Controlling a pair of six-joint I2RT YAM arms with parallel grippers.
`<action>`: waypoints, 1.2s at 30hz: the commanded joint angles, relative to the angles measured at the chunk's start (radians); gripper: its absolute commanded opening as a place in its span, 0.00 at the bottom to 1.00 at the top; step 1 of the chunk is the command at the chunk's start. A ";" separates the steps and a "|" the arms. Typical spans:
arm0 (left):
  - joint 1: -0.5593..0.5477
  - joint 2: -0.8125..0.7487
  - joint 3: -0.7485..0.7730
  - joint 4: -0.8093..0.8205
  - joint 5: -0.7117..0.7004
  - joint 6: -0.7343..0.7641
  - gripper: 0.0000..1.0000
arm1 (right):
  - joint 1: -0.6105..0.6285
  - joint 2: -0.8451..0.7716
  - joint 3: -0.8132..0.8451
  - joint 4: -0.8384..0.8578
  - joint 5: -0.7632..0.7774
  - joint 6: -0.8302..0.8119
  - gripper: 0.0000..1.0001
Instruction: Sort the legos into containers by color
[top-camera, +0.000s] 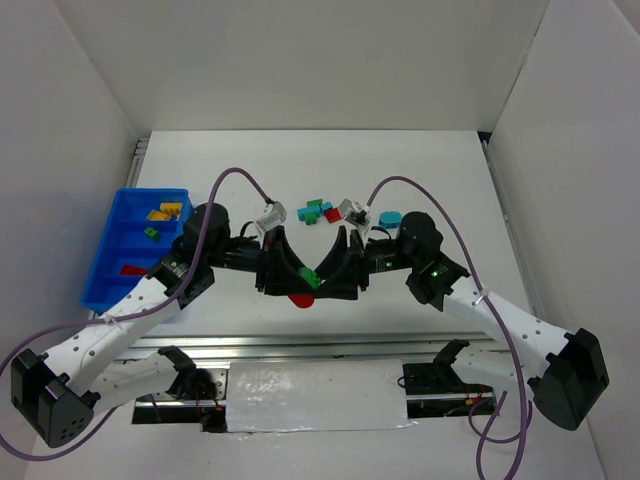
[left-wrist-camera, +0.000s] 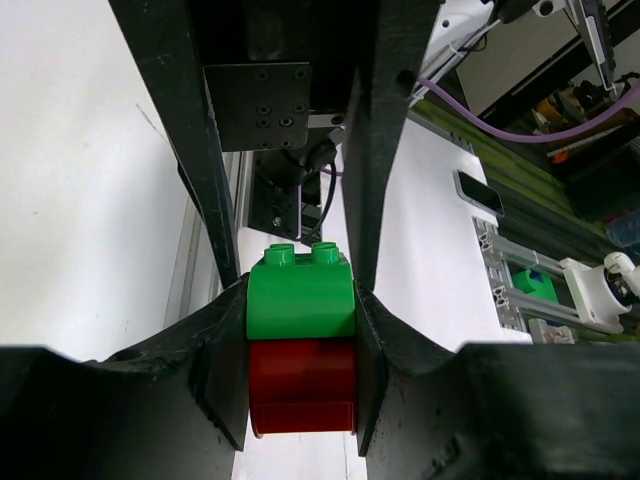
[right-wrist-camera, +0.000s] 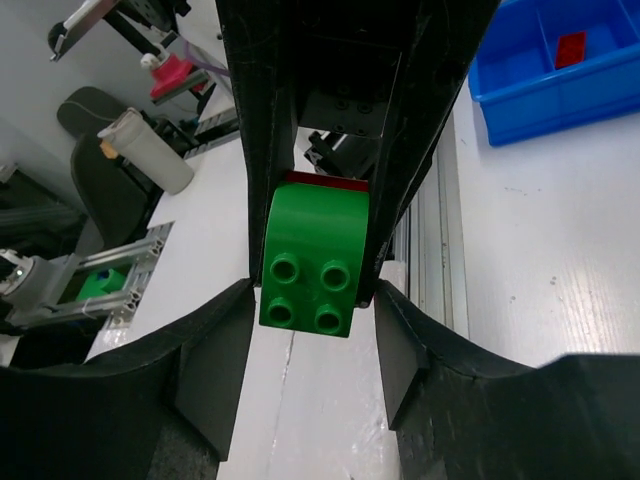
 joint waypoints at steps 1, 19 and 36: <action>-0.008 -0.006 -0.001 0.070 0.040 -0.009 0.00 | 0.015 0.010 0.029 0.108 -0.001 0.017 0.56; -0.013 -0.028 0.011 0.005 -0.004 0.040 0.48 | 0.016 -0.034 0.015 0.045 -0.001 -0.055 0.00; -0.010 -0.066 0.049 -0.123 -0.461 0.036 0.94 | 0.011 -0.048 -0.019 0.072 0.058 -0.049 0.00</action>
